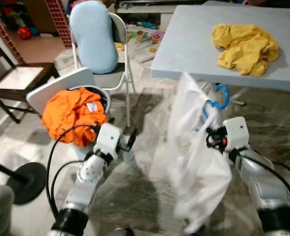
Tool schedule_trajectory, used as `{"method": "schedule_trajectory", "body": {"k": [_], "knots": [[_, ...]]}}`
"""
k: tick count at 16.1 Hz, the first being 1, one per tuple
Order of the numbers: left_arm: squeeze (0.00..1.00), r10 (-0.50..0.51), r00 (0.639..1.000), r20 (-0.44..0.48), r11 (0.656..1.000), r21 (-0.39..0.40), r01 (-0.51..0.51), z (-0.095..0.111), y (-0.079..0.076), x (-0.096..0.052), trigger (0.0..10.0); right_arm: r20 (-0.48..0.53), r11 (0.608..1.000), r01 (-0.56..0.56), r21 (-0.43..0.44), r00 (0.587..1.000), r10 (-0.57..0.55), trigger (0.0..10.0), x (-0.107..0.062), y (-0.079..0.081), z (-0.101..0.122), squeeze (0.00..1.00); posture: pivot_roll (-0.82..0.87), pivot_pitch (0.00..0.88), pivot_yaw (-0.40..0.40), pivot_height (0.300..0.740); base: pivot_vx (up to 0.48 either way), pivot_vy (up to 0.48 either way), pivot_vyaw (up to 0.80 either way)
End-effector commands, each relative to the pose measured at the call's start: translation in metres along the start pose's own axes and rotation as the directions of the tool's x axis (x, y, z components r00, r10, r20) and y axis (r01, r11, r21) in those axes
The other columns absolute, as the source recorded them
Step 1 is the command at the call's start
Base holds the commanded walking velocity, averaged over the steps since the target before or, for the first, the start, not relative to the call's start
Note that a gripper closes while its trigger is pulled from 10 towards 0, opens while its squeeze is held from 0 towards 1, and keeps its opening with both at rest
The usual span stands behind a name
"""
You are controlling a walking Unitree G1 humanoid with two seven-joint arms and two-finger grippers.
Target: Hang hanger
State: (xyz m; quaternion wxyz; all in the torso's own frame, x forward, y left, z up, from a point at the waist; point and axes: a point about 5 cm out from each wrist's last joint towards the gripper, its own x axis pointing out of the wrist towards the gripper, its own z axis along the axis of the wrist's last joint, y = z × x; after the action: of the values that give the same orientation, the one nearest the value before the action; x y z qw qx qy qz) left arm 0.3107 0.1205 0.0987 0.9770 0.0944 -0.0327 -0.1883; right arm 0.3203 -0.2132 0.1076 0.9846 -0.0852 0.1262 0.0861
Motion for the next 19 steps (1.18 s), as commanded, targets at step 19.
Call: {"method": "schedule_trajectory", "body": {"k": [19], "knots": [[0.0, 0.124, 0.991, 0.041, 0.99, -0.069, -0.121, 0.011, -0.003, -0.02, 10.0, 0.19, 0.888, -0.441, -0.129, 0.868, 0.458, 10.0, -0.096, 0.035, 0.009, 0.0, -0.07, 0.105, 0.05, 0.74, 0.0, 0.0, 0.0]]}}
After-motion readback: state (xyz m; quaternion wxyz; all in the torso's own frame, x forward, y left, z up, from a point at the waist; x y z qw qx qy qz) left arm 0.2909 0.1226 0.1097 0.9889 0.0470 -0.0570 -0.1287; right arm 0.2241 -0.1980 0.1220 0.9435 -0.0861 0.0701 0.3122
